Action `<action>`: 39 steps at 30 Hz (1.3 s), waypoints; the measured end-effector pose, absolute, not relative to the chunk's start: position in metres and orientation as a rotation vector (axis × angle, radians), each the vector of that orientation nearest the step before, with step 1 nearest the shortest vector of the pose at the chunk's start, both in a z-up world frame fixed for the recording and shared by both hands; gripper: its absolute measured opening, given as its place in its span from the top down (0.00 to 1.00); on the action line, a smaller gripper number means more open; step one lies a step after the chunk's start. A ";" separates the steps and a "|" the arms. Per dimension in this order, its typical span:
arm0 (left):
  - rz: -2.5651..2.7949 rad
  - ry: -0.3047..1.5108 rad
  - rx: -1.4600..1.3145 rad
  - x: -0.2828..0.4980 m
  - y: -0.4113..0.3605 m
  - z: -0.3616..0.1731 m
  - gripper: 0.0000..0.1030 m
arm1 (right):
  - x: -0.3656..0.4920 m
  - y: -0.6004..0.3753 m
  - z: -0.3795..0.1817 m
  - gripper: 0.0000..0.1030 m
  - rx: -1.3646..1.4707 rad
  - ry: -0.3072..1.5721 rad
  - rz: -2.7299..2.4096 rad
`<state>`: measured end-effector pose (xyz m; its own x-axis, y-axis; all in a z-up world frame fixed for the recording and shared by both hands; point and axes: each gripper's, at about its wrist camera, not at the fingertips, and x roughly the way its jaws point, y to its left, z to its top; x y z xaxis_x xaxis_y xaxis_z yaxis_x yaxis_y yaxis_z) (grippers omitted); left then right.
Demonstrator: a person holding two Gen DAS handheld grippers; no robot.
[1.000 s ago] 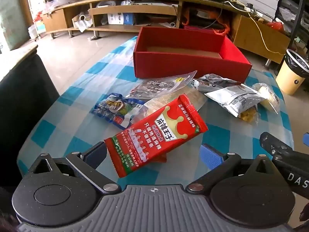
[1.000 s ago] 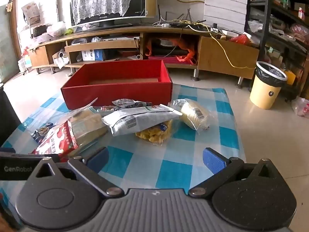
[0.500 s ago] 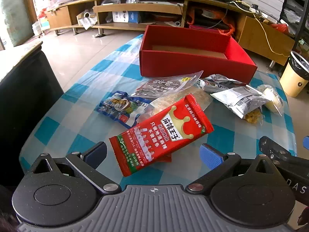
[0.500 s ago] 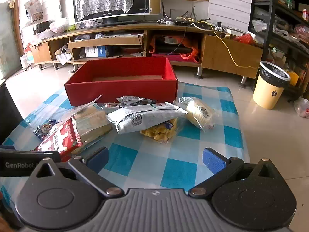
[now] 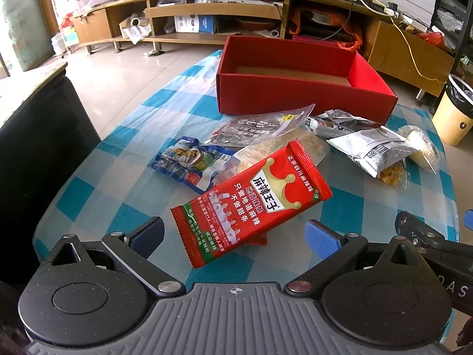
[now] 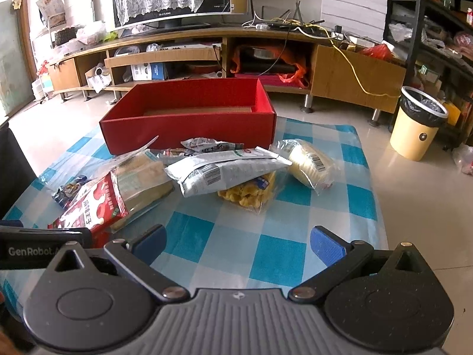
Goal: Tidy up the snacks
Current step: 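Move the left gripper toward the red spicy-strip packet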
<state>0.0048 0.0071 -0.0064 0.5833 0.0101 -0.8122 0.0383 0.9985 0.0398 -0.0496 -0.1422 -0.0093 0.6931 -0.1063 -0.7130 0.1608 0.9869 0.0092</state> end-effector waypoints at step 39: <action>-0.026 0.953 0.070 0.004 0.007 -0.009 0.01 | -0.045 -0.144 -0.013 0.00 0.091 0.822 -0.136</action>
